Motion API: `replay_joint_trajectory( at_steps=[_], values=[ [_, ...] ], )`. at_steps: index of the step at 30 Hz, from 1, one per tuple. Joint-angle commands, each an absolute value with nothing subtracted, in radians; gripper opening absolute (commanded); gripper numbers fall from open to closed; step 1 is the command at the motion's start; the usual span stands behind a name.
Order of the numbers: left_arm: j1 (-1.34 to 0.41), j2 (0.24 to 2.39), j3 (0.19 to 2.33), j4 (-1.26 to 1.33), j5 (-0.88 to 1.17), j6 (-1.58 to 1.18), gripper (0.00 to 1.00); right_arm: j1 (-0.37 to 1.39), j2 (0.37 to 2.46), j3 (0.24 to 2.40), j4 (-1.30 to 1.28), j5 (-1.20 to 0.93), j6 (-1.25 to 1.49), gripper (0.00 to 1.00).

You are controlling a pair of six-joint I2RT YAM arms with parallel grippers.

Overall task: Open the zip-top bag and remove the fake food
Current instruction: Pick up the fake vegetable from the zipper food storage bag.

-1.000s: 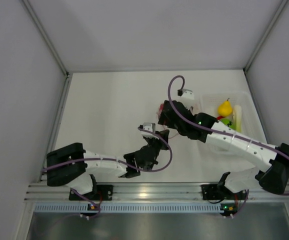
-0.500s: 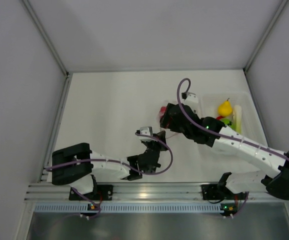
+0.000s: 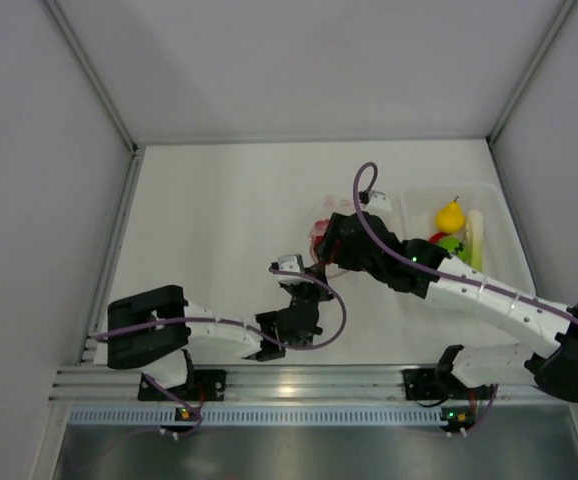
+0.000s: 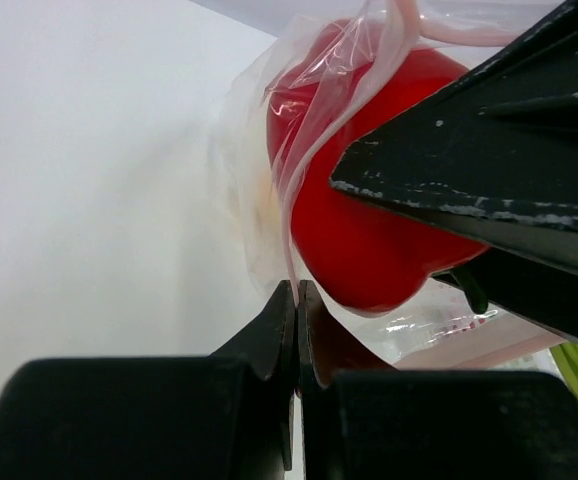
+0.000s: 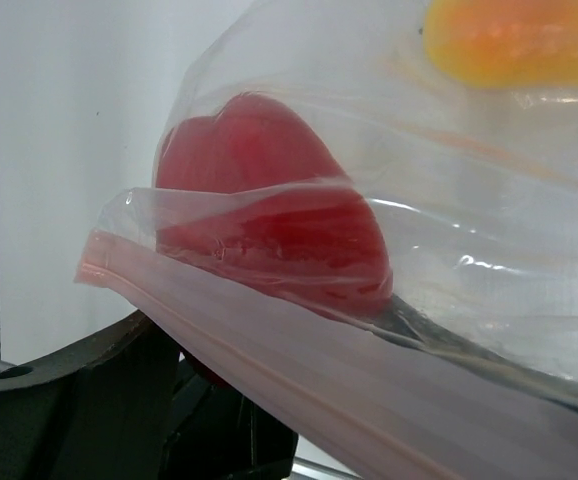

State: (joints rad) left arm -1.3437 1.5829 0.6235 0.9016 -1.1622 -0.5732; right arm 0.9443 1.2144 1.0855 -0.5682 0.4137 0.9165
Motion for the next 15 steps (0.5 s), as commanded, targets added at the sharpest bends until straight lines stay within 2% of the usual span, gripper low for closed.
replay_joint_trajectory(
  at_steps=[1, 15],
  values=[
    [-1.332, 1.562, 0.592, 0.927, -1.187, -0.586, 0.0, 0.945, 1.172, 1.106, -0.52, 0.382, 0.887, 0.0],
    [-1.275, 1.49, 0.514, 0.963, -1.071, -0.583, 0.0, 0.931, 1.163, 1.135, -0.574, 0.227, 0.756, 0.0]
  ],
)
